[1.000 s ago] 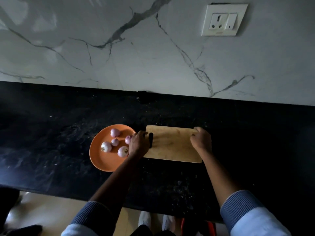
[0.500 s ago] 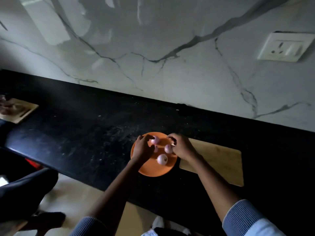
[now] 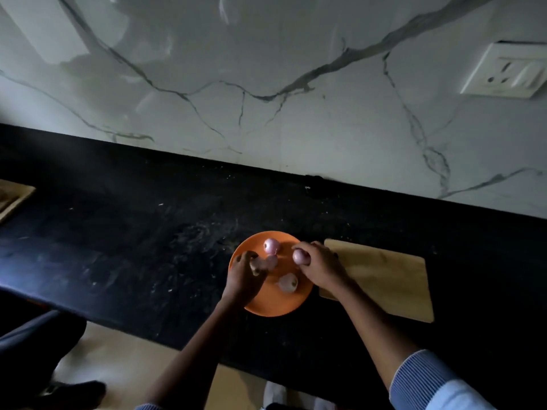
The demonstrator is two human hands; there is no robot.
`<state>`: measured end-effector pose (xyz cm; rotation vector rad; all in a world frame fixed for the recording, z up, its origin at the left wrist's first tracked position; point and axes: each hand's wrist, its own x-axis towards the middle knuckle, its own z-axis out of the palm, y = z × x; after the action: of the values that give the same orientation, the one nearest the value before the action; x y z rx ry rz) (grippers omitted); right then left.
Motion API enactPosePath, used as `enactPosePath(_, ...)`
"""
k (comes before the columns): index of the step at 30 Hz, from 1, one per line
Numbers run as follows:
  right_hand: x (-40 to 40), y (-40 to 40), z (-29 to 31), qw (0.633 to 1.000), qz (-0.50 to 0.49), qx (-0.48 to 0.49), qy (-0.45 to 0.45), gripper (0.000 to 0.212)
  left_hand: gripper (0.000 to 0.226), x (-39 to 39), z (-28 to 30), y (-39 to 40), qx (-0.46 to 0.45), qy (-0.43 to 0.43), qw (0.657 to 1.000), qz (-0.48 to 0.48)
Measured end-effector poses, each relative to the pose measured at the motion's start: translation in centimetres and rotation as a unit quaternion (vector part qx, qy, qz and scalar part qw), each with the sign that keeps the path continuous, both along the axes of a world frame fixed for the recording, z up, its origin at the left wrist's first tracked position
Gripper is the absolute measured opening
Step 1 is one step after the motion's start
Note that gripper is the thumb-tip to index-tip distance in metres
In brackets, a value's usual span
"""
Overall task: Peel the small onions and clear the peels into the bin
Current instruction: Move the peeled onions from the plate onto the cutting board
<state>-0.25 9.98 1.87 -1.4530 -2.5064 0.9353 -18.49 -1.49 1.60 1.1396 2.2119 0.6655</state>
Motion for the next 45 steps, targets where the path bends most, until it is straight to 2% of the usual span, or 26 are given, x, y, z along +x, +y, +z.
enactPosePath(3,1.9,1.1,0.6,0.995,-0.073,-0.009,0.071,0.043,0.047,0.8,1.6,1.7,0.074,0.018,0.997,0.009)
enactPosePath(5,4.2,1.9,0.8,0.988,-0.119,-0.017,0.095,0.044,0.047,2.3,1.9,3.6,0.068,-0.046,0.996,-0.027)
enactPosePath(7,7.2,2.6,1.0,0.984,-0.157,-0.008,0.078,0.044,0.047,3.4,-1.7,6.6,0.034,-0.051,0.995,-0.081)
enactPosePath(9,10.2,3.0,0.7,0.977,-0.203,0.004,0.058,0.042,0.057,4.6,-7.4,9.8,0.017,-0.036,0.992,-0.116)
enactPosePath(10,11.5,3.0,0.6,0.973,-0.228,0.007,0.045,0.039,0.062,6.3,-7.7,10.9,0.003,-0.034,0.99,-0.136)
enactPosePath(12,14.3,2.9,0.4,0.964,-0.265,0.009,0.011,0.032,0.055,11.9,-3.8,11.5,-0.002,-0.03,0.974,-0.227)
enactPosePath(14,16.7,2.5,0.2,0.961,-0.276,0.007,-0.013,0.03,0.051,16.3,0.4,11.3,0.006,-0.026,0.962,-0.272)
enactPosePath(20,19.2,1.8,0.0,0.963,-0.267,0.036,-0.033,0.034,0.052,19.3,-0.3,12.9,0.014,-0.02,0.958,-0.286)
enactPosePath(25,18.6,2.8,0.0,0.97,-0.237,0.038,-0.045,0.057,0.051,18.8,-0.3,13.3,0.045,-0.02,0.956,-0.289)
enactPosePath(30,18.6,3.3,-0.7,0.97,-0.24,-0.004,-0.022,0.053,0.051,18.3,-0.9,13.4,0.032,-0.04,0.945,-0.324)
enactPosePath(38,19.1,3.8,-0.3,0.973,-0.232,-0.012,0.001,0.048,0.044,18.0,-2.0,14.1,0.063,-0.054,0.954,-0.289)
enactPosePath(45,19.0,4.1,-0.3,0.978,-0.204,-0.035,-0.014,0.057,0.061,17.7,-2.1,15.0,0.031,-0.062,0.947,-0.313)
